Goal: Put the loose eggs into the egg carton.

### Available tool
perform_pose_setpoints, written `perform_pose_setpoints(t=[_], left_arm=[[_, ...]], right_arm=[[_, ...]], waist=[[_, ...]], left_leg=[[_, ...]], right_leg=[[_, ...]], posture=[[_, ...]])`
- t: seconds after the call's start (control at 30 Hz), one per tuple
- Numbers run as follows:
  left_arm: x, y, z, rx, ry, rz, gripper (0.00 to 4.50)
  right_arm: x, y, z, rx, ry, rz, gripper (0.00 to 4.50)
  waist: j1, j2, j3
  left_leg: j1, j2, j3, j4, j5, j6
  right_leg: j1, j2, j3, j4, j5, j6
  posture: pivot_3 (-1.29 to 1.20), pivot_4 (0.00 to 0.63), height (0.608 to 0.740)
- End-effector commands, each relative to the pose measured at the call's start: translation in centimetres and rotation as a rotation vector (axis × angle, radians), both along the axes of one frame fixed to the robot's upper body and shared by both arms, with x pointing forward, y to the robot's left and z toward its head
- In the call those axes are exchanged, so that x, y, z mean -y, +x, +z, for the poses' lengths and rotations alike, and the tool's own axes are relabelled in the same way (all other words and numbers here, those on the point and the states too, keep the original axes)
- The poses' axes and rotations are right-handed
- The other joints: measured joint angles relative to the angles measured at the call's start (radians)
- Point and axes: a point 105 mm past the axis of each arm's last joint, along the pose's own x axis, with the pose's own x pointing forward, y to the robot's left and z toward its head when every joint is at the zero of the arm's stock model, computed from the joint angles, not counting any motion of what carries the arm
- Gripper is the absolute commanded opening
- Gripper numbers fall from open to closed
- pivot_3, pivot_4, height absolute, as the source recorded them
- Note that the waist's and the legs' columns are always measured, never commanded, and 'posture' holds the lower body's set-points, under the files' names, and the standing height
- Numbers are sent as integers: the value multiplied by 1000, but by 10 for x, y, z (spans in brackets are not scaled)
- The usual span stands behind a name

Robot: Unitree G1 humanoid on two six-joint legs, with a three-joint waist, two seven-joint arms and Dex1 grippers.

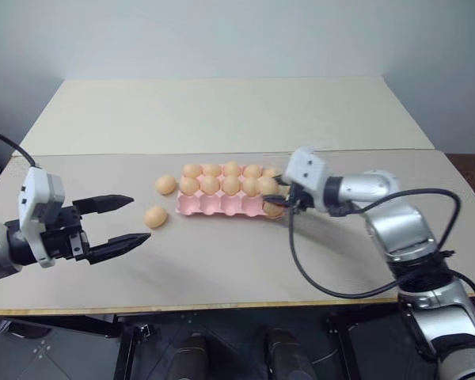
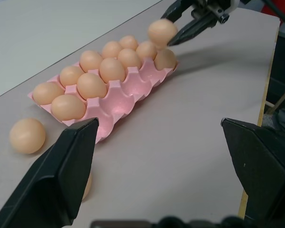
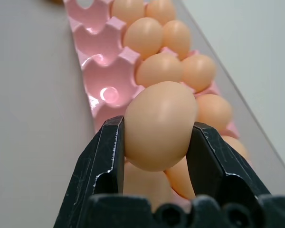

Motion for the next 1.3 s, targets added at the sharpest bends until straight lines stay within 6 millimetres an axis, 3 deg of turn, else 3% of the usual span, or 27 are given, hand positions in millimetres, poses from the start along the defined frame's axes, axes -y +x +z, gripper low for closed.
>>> perform_pose_setpoints(t=[0.03, 0.17, 0.3, 0.53, 0.73, 0.93, 1.1, 1.3], left_arm=[[0, -4, 7, 47, 12, 0, 4500], [0, -5, 6, 43, 12, 3, 4500], [1, -3, 6, 43, 10, 3, 4500], [2, 2, 7, 47, 11, -14, 4500], [-10, 10, 14, 62, -6, -1, 4500], [-40, 4, 24, 33, -52, 87, 4500], [-52, 0, 17, 13, -25, 131, 4500], [-45, 1, 15, 19, -44, 124, 4500]], right_arm=[[-7, 4, 10, 9, 3, 2, 1869], [-11, 5, 6, -19, -11, 0, 3012], [-11, 5, 17, -32, 46, -12, 4419], [21, 1, 40, 11, 91, -85, 4464], [76, -29, 60, 72, 169, -126, 4464], [138, -70, 51, 53, 162, -222, 4464], [154, -94, 44, -8, 163, -235, 4464], [147, -91, 41, -3, 167, -229, 4464]], waist=[[1, 0, 0], [1, 0, 0], [0, 0, 0], [3, 0, 0], [8, 0, 0], [3, 0, 0], [-1, 1, 0], [0, 0, 0]], left_leg=[[0, 0, 0, 0, 0, 0], [0, 0, 0, 0, 0, 0], [0, 0, 0, 0, 0, 0], [0, 0, 0, 0, 0, 0], [-1, -1, 0, 0, 0, 0], [-1, -1, 0, 0, 0, 0], [4, 1, 2, 0, 0, 0], [5, 1, 2, 0, 0, 0]], right_leg=[[0, 0, 0, 0, 0, 0], [0, 0, 0, 0, 0, 0], [0, 0, 0, 0, 0, 0], [0, -1, 0, 0, 0, 0], [0, -1, -1, -1, 0, 0], [0, -1, -1, -1, 0, 0], [3, 0, 1, 0, 0, 0], [6, 0, 1, -1, 0, 0]], posture=[[0, 150, 740], [0, 150, 740], [0, 150, 740], [0, 150, 740], [0, 150, 740], [0, 150, 740], [0, 150, 740], [0, 150, 740]])
